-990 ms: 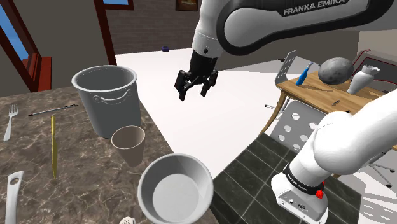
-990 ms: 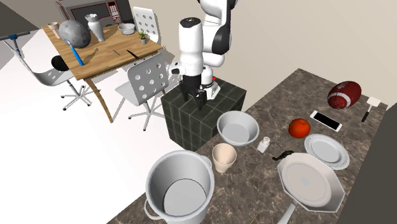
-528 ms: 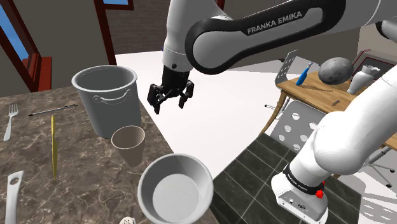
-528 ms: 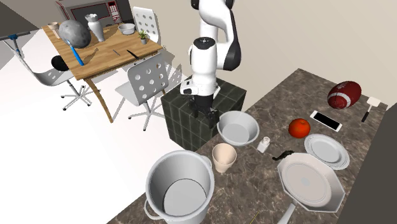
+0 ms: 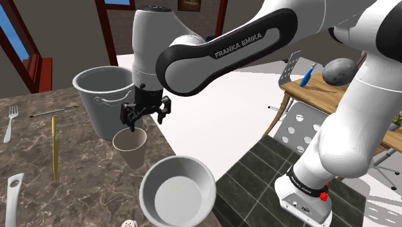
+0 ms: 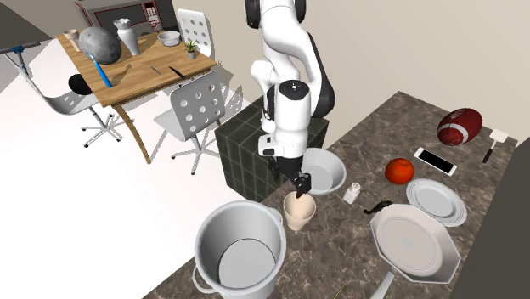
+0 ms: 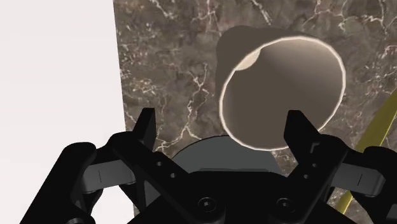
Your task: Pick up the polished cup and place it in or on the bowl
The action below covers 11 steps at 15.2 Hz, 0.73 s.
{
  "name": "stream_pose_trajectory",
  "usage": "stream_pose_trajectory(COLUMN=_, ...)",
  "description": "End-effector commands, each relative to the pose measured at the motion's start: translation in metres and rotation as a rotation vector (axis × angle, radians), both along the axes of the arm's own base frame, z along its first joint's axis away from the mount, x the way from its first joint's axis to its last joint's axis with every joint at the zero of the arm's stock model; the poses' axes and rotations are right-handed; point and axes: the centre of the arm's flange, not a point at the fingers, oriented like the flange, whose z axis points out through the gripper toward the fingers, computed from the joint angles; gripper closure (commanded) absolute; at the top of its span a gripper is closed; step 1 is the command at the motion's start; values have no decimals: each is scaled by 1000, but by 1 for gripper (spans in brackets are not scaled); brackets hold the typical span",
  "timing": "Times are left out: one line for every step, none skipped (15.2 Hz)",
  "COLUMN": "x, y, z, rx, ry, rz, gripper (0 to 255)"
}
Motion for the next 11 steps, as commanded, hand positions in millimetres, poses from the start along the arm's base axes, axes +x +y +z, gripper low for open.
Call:
stream_pose_trajectory(x=1, y=5, z=-11, rx=1, ry=0, rz=0, gripper=0)
stream_pose_trajectory(x=1, y=5, z=-16, rx=1, ry=0, rz=0, gripper=0)
stream_pose_trajectory(x=2, y=6, z=-21, rx=1, ry=0, rz=0, gripper=0)
stream_pose_trajectory(x=2, y=6, z=-26, rx=1, ry=0, rz=0, gripper=0)
stream_pose_trajectory(x=3, y=7, z=-32, rx=1, ry=0, rz=0, gripper=0)
stream_pose_trajectory(x=4, y=8, z=-40, rx=1, ry=0, rz=0, gripper=0)
stream_pose_trajectory(x=4, y=8, z=-40, rx=1, ry=0, rz=0, gripper=0)
stream_pose_trajectory(x=4, y=8, z=-40, rx=1, ry=0, rz=0, gripper=0)
stream_pose_trajectory(x=4, y=8, z=-40, rx=1, ry=0, rz=0, gripper=0)
stream_pose_trajectory(x=4, y=8, z=-40, rx=1, ry=0, rz=0, gripper=0)
stream_pose_trajectory(x=4, y=8, z=-40, rx=1, ry=0, rz=0, gripper=0)
